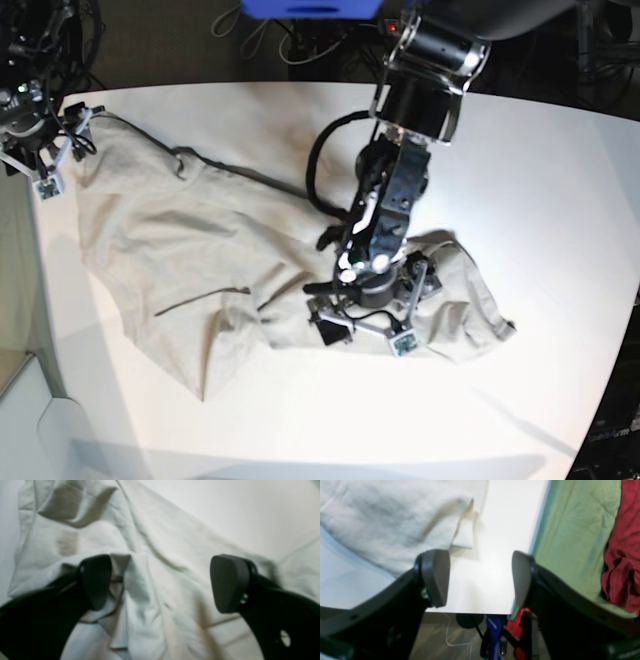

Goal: Layout the t-shirt on the table in an organized manner, then fold the t-shirt properly
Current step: 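Reach the left gripper into the shirt middle and grasp a fold, then pull the grasped fold with the left gripper away from the right gripper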

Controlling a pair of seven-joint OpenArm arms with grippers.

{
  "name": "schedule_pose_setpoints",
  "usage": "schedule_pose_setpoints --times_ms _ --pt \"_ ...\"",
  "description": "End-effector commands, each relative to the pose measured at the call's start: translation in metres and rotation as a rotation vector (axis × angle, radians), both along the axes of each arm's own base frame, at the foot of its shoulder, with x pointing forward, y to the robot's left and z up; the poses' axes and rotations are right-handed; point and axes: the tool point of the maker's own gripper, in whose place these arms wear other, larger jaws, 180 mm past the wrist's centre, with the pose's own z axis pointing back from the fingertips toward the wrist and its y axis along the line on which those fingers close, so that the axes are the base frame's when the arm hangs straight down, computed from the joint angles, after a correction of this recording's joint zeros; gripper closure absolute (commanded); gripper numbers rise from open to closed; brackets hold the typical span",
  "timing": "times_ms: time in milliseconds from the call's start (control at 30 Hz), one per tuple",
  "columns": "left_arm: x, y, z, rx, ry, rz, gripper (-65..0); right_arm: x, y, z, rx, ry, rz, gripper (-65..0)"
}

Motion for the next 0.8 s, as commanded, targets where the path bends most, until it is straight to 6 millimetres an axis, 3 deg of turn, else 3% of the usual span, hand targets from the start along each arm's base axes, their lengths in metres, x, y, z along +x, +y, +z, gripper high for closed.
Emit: schedule_pose_setpoints --times_ms 0,133,233,333,433,533,767 --pt "0.005 -0.003 0.024 -0.032 -0.071 0.018 -60.9 0.006 -0.003 0.011 -0.020 -0.030 0.023 -39.6" --pt "-0.015 -0.004 0.049 -0.073 -0.152 0.004 -60.8 0.008 -0.001 0.010 -0.014 -0.035 0.021 -39.6" --pt "-0.037 -0.013 0.052 -0.026 -0.177 -0.088 -60.7 0.007 -0.001 0.010 -0.012 -0.033 0.020 -39.6" --pt "-0.060 -0.021 0.036 0.046 -0.152 -0.189 -59.1 0.008 0.002 0.009 -0.004 -0.035 0.019 -39.6" --pt "-0.074 -0.026 0.019 0.087 -0.116 -0.246 -52.8 0.007 0.003 0.008 0.000 -0.035 0.017 -39.6" --pt "-0.084 -0.018 -0.003 0.124 -0.058 -0.254 -46.2 0.007 0.004 0.007 0.002 -0.035 0.016 -39.6" --pt "-0.103 -0.002 -0.025 0.162 0.003 -0.259 -36.8 0.007 0.004 0.007 0.002 -0.035 0.016 -39.6"
